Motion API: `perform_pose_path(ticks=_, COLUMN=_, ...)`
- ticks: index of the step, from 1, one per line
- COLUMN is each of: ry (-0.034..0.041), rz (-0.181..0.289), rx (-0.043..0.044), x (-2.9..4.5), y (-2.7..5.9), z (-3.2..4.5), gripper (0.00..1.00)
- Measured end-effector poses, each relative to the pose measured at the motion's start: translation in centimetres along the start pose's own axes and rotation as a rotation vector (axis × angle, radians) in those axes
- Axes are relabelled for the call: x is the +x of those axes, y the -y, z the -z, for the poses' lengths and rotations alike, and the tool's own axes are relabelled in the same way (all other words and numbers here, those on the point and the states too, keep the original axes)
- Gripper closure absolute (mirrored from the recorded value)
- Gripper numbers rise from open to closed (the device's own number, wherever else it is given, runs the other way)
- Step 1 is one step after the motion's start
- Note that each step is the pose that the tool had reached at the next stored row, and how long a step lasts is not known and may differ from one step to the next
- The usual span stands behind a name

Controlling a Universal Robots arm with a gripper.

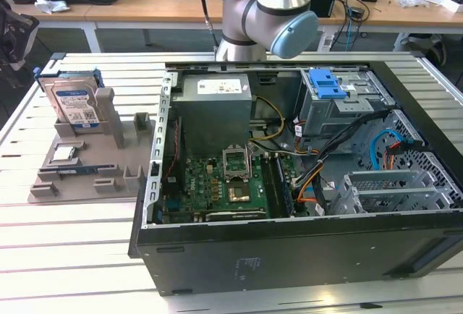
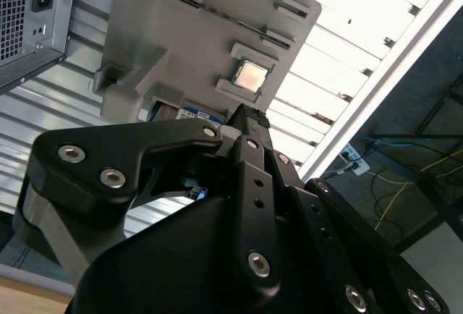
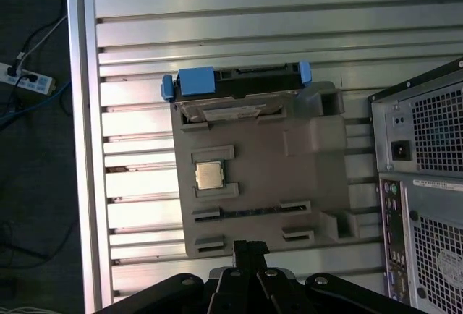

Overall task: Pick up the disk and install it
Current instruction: 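Reach for the disk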

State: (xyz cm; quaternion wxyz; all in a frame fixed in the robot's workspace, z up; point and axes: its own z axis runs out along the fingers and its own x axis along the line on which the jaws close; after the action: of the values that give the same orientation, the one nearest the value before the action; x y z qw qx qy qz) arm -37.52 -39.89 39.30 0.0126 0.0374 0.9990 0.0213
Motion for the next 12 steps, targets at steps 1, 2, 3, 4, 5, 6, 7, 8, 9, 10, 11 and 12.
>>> perform_pose_path(ticks=1, ry=0.0, rz=0.0, rx=0.0, x=0.05, y=0.01, z=0.0, gripper=0.9)
perform_pose_path(ticks=2, ry=0.0, rz=0.0, rx=0.0, x=0.11, y=0.01, z=0.0, gripper=0.9)
perform_pose_path(ticks=3, ry=0.0, rz=0.0, rx=0.0001, x=0.22, y=0.01, z=0.01, gripper=0.9)
perform_pose_path(ticks=4, ry=0.0001, rz=0.0, rx=0.0, x=0.39, y=0.03, z=0.01, gripper=0.9)
perform_pose_path(ticks=5, ry=0.0, rz=0.0, rx=0.0, x=0.5, y=0.04, z=0.01, gripper=0.9)
perform_pose_path(ticks=6, ry=0.0, rz=0.0, rx=0.0001, x=0.56, y=0.05, z=0.02, gripper=0.9)
perform_pose_path(ticks=7, ry=0.0001, rz=0.0, rx=0.0, x=0.61, y=0.04, z=0.01, gripper=0.9)
perform_pose_path(ticks=8, ry=0.0001, rz=0.0, rx=0.0, x=0.65, y=0.05, z=0.01, gripper=0.9)
perform_pose_path(ticks=9, ry=0.0, rz=0.0, rx=0.0001, x=0.74, y=0.05, z=0.02, gripper=0.9)
perform_pose_path(ticks=10, ry=0.0, rz=0.0, rx=0.0, x=0.82, y=0.06, z=0.02, gripper=0.9)
perform_pose_path(ticks=11, ry=0.0, rz=0.0, rx=0.0001, x=0.9, y=0.06, z=0.03, gripper=0.9)
perform_pose_path(ticks=12, ry=0.0, rz=0.0, rx=0.0, x=1.05, y=0.08, z=0.03, gripper=0.9)
